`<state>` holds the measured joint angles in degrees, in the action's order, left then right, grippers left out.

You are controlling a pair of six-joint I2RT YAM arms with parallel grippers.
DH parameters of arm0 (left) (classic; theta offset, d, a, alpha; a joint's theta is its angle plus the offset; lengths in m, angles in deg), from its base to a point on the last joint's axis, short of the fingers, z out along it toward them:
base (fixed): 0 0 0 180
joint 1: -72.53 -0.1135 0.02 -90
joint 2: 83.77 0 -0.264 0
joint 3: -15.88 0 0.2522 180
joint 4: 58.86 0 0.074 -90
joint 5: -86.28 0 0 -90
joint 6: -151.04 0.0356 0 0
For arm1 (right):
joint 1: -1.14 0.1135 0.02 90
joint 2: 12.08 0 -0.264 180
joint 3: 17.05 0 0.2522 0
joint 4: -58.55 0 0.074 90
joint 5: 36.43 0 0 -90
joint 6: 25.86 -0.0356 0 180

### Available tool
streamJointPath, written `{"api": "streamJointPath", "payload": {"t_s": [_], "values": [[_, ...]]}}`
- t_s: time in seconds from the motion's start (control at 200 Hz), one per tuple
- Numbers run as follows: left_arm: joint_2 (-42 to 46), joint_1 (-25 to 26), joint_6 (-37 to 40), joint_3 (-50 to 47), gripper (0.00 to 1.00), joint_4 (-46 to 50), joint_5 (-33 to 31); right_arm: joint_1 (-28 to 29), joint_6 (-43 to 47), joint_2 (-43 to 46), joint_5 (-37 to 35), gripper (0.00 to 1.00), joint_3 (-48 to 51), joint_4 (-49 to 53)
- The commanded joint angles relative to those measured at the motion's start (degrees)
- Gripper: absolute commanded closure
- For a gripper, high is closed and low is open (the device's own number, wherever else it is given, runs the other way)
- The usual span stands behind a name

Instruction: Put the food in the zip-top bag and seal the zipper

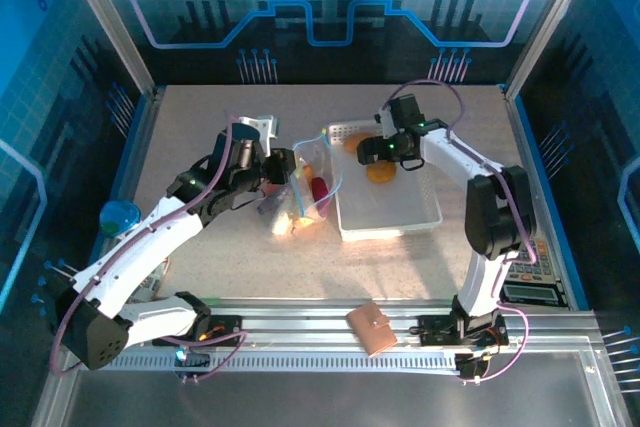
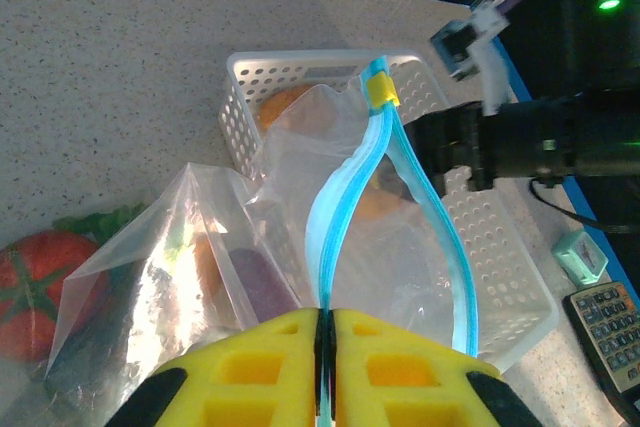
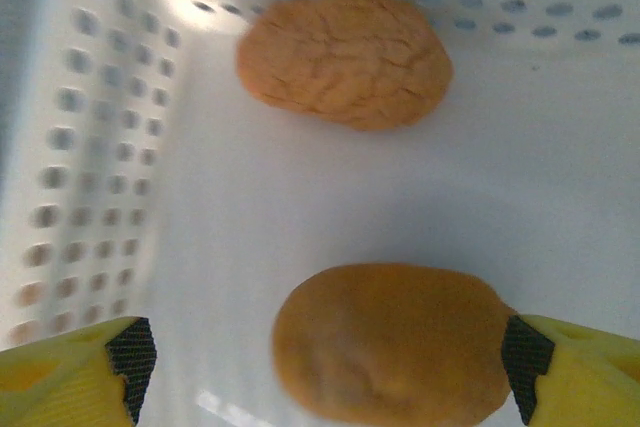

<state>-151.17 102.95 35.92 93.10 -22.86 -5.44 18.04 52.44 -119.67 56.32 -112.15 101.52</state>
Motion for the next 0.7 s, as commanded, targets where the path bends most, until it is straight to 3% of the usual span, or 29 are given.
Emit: {"api": "streamJointPath", "payload": {"t_s": [0.0, 0.22, 0.695], "values": [[2.0, -0.6, 0.2, -0.3, 0.88, -0.3, -0.2, -0.5, 1.1, -3.5, -3.4, 0.07, -3.5, 5.3], [1.8, -0.8, 0.1, -0.2, 0.87, -0.3, -0.1, -0.4, -4.9, -6.7, -4.7, 0.03, -4.7, 7.1], [1.7, -0.9, 0.6, 0.1, 0.87, 0.2, -0.4, 0.5, -5.3, -11.2, -3.4, 0.06, -7.8, 6.1]]}}
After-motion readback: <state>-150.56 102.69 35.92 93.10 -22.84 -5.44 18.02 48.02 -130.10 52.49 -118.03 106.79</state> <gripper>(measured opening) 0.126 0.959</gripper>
